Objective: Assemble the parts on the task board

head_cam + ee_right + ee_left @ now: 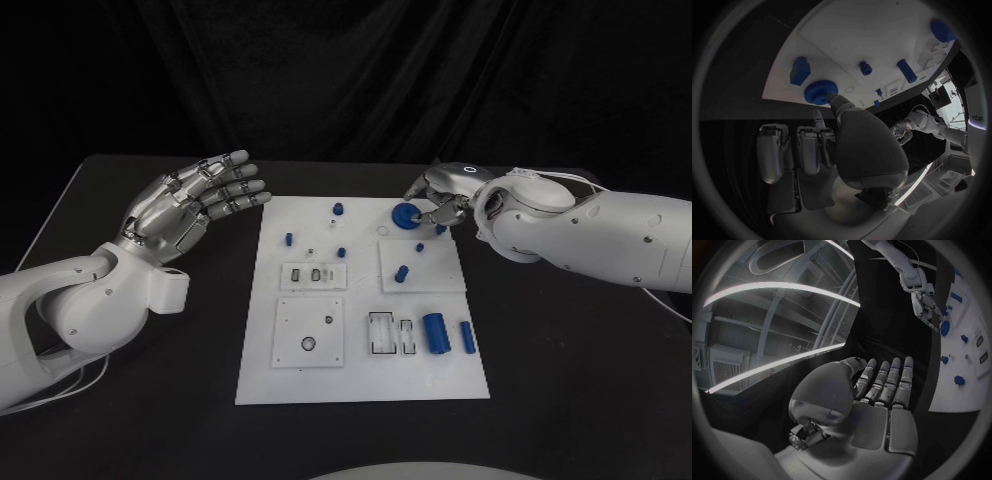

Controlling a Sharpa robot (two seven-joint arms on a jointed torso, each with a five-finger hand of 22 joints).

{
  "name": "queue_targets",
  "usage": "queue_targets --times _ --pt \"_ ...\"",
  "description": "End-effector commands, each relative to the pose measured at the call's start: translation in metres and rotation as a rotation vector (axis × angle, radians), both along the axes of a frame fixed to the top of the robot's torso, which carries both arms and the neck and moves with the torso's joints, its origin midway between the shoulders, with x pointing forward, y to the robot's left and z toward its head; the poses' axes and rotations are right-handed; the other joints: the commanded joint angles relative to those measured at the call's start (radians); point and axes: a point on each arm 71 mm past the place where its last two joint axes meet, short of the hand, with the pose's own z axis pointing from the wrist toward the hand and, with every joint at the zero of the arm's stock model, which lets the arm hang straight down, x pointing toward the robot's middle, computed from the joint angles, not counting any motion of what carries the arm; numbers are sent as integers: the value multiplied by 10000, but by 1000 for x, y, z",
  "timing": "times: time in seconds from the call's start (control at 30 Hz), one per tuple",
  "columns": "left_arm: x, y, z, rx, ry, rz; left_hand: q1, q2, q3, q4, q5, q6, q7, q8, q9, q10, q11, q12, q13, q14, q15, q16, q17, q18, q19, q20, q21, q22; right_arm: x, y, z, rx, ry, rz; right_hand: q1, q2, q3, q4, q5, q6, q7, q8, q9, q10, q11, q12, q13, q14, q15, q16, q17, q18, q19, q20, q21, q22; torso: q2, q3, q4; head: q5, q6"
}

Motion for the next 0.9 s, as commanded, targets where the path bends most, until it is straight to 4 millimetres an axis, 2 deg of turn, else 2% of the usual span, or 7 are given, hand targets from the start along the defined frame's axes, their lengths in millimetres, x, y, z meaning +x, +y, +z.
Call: queue_targets --times 0.03,0.23,0.6,0.63,0.77,0.83,0.9 --pt "-2 2 9 -965 -1077 178 -82 -4 68 -13 40 75 5 45 15 39 43 58 15 -88 11 66 -14 -80 -66 -19 2 -9 1 0 -3 -57 -11 -147 -116 -51 -33 -34 -486 -103 9 -5 -40 1058 -26 27 2632 1031 -16 25 2631 -191 581 -16 -19 2056 -3 -2 4 2 -13" --pt "-1 2 9 -958 -1066 171 -85 -3 77 -12 40 62 7 40 13 40 45 58 15 -93 12 67 -15 -81 -68 -19 2 -10 3 2 -6 -142 41 -135 -192 -31 -113 -25 -959 -60 25 43 -55 1058 -14 27 2632 1031 -8 25 2631 -192 586 -11 -22 2065 2 -1 0 11 -15" --pt "0 2 9 -952 -1048 144 -92 -3 98 -9 37 50 14 35 11 38 49 58 14 -105 14 68 -17 -82 -74 -20 1 -11 5 7 -14 -302 309 -50 -188 69 -154 -66 -872 849 37 530 259 1058 17 27 2632 1031 17 25 2631 -191 588 11 -33 2075 3 4 1 -21 -27" --pt "0 2 9 -951 -1046 142 -92 -3 98 -9 37 50 14 35 11 38 49 58 14 -105 14 68 -17 -82 -74 -20 1 -11 5 7 -15 -312 329 -52 -155 83 -136 -92 -742 956 34 598 303 1058 24 27 2632 1031 19 25 2631 -191 588 12 -35 2075 1 4 0 -18 -27" --pt "0 2 8 -941 -1033 140 -92 -3 98 -9 37 50 14 35 11 38 49 58 14 -105 14 68 -17 -82 -74 -20 1 -11 5 6 -17 -358 409 -79 95 133 114 -347 709 1271 4 899 567 1058 29 27 2632 1031 22 25 2631 -186 579 6 -49 2073 0 -1 2 -7 -32" --pt "0 3 8 -931 -1023 144 -97 -2 114 -7 35 38 19 30 8 35 52 57 13 -115 15 70 -19 -84 -78 -20 0 -11 5 6 -18 -382 452 -98 290 123 363 -585 1802 1539 -16 1200 797 1058 67 27 2632 1031 46 25 2631 -181 562 21 -69 2061 0 -2 -2 3 -33" --pt "0 3 8 -922 -1014 148 -97 -2 114 -7 35 38 19 30 8 35 52 57 13 -115 15 70 -19 -84 -78 -20 0 -11 5 5 -19 -395 478 -111 326 109 506 -701 2157 1511 -15 1317 934 1058 70 27 2632 1028 51 19 2623 -176 552 35 -80 2055 -2 -1 -2 13 -31"
